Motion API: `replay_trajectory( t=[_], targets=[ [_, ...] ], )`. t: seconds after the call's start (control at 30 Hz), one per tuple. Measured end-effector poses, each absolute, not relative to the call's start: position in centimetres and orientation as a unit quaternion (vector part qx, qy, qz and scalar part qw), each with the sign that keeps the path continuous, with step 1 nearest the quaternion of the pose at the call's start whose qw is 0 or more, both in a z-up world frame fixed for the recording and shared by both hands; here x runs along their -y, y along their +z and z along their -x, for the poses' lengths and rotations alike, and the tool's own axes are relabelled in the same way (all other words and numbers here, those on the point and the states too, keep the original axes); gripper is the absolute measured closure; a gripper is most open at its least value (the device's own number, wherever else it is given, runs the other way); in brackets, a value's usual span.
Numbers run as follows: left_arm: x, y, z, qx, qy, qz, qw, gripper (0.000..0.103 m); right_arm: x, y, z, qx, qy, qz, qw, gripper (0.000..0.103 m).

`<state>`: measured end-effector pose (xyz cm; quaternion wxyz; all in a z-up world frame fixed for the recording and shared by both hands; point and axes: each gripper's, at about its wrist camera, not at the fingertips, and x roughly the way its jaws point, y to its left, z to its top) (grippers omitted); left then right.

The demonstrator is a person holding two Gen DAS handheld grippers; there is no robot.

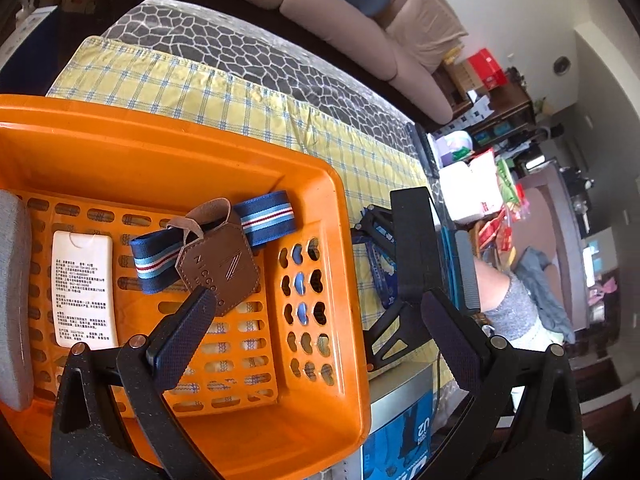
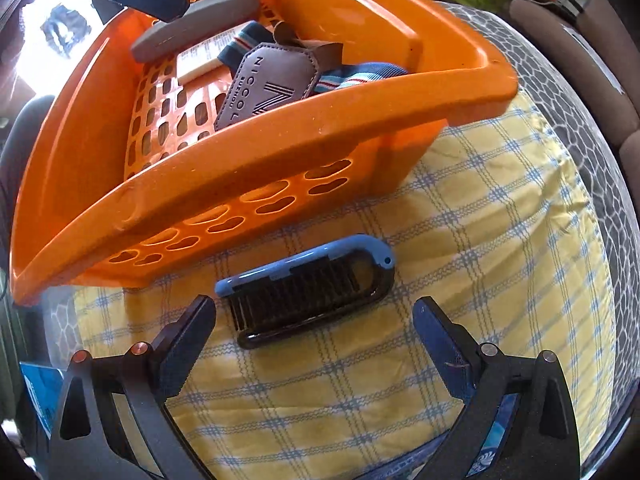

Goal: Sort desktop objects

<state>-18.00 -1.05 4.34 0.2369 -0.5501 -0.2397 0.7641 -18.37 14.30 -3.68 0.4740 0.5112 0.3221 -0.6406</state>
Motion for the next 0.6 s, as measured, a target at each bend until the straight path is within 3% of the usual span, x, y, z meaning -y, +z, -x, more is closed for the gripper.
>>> replay_trajectory(
  t=[0.23,0.6],
  targets=[
    [1.1,3.6,17.5,0.255,0.758,0.548,0.246,0.000,-12.8,-5.1,17.7,-0.379,-0.602,-0.493,0.501,0.001],
    [0.1,3.2,17.4,0.258,0.751,0.553,0.252,0.000,-14.9,-5.2,17.8,-0.308,-0.640,-0.499,0.496,0.006]
  ],
)
